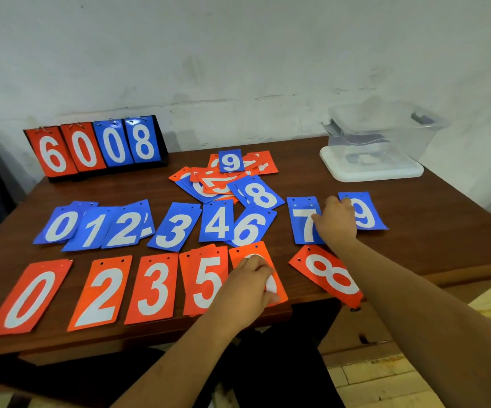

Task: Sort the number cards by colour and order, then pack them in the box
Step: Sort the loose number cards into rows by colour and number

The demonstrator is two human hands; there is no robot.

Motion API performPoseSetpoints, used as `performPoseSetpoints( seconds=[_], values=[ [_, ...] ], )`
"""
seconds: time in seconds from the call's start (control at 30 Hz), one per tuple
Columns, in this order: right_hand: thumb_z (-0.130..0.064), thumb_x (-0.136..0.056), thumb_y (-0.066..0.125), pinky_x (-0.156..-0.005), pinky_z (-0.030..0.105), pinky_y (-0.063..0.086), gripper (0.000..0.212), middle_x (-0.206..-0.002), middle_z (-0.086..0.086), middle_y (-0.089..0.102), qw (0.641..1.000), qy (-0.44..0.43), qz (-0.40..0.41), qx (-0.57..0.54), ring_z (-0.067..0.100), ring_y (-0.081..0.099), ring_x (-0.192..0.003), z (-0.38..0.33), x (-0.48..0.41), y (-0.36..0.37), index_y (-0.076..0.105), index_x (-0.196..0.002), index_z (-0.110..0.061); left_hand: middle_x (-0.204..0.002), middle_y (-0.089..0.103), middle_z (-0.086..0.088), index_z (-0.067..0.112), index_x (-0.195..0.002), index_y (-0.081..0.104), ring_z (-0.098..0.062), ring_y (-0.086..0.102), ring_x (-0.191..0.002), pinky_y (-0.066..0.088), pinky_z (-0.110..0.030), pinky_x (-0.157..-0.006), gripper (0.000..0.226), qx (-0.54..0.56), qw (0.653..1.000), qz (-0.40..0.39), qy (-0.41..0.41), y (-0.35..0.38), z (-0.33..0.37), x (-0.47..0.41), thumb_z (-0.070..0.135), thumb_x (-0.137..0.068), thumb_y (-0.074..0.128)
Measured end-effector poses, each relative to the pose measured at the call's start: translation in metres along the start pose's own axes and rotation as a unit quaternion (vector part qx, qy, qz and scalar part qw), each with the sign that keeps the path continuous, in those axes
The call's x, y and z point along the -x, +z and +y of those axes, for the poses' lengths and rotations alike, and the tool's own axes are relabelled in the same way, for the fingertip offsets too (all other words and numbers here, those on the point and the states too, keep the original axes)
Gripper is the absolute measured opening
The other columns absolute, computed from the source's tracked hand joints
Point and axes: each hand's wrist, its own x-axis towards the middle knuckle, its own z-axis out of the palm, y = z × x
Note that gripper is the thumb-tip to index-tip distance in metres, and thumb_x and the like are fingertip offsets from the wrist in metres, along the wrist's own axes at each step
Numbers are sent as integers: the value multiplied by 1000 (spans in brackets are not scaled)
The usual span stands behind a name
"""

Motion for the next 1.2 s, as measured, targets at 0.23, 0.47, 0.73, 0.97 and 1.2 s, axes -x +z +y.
performPoseSetpoints(
  seconds=[0.23, 0.47, 0.73, 0.97, 1.2],
  values=[
    [-24, -91, 63, -83, 25, 50, 10, -103, -8, 59, 939, -291, -162, -88, 7, 57, -93, 13, 62, -42, 68, -100, -24, -148, 36, 7, 24, -142, 45, -14, 30, -138, 34, -29, -108, 56, -3, 1000, -5, 11, -2, -2, -1, 39, -91, 63],
    [-31, -98, 49, -106, 25, 36, 36, -138, -9, 47, 921, -345, -173, 62, 10, 40, -130, 50, 110, -46, 56, -133, -24, -148, 37, 5, 21, -141, 45, -14, 34, -136, 37, -28, -105, 58, 14, 1000, -2, -3, -3, 1, 2, 38, -90, 65],
    [-38, -98, 47, -101, 29, 41, 33, -129, -3, 53, 954, -275, -83, 90, 15, 45, -118, 43, 125, -35, 59, -124, -22, -142, 45, 6, 22, -134, 55, -11, 44, -128, 44, -30, -104, 56, -5, 1000, -23, 11, -12, -1, 3, 40, -84, 71],
    [-35, -97, 54, -104, 32, 41, 36, -129, -1, 52, 970, -230, -77, 21, 15, 44, -123, 20, 107, -48, 58, -127, -17, -130, 53, 7, 23, -122, 63, -11, 47, -124, 42, -27, -95, 38, 49, 998, 35, 5, -34, -9, -5, 41, -89, 64],
    [-35, -96, 55, -102, 35, 42, 37, -129, 7, 53, 974, -212, -80, -12, 23, 48, -121, -34, 36, -44, 57, -124, -11, -117, 60, -2, 14, -113, 63, -15, 56, -107, 46, -26, -84, 24, 64, 987, 134, -66, -93, -61, -60, 26, -92, 63]
  ],
)
